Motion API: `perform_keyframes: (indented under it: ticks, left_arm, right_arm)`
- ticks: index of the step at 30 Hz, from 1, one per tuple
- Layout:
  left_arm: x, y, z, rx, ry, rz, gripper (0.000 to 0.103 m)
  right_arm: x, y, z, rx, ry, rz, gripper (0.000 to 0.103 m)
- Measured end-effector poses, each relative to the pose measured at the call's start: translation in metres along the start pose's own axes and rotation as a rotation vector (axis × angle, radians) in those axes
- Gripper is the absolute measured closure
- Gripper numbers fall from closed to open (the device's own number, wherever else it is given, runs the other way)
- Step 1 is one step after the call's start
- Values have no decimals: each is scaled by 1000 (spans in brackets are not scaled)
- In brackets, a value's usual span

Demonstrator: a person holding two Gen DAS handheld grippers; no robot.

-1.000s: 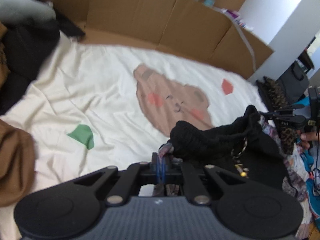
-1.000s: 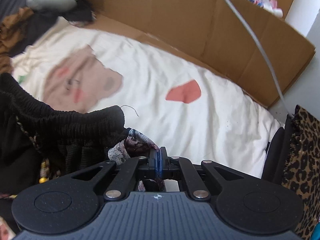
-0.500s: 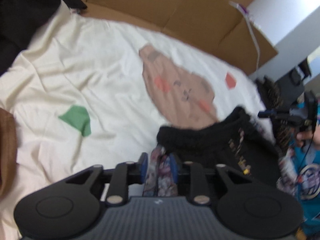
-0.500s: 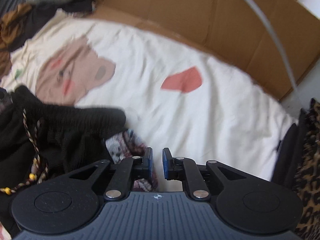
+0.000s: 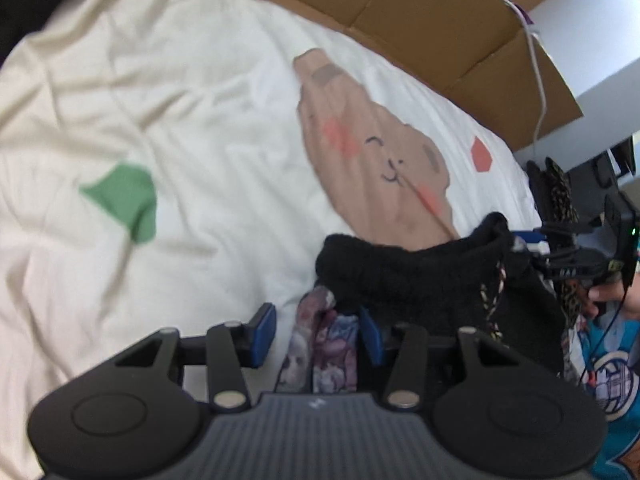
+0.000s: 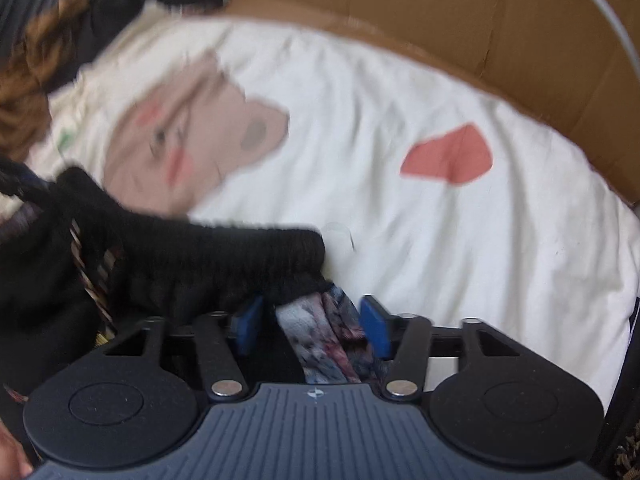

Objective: Fold clothes

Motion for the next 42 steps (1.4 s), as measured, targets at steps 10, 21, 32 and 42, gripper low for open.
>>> perform_keyframes:
  ticks: [10, 21, 32, 42]
  left_arm:
    - [-1, -2, -1, 31, 61, 37, 88]
    - [-36, 52, -11, -68, -95, -190, 93]
    - [-103, 51, -25, -143, -240, -258, 93]
    - [-152, 21, -20, -235, -287, -274, 93]
  right_arm:
    - [0, -8, 12, -31, 66, 13, 74]
    - [-13, 23, 21, 106, 151, -41, 91]
    - [-72, 38, 6, 284, 197, -128, 92]
    - [-115, 15, -17, 352, 153, -149, 92]
Point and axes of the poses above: each gripper's, at about its wrist camera, not at the fingertips, and y roughly against the way its jaws point, z to its left, x to its underside, the point moved 8 cm from there along -y, roughly the way its jaws point, and after that the axes turned 14 degrees about -x, right-handed, at the moved point
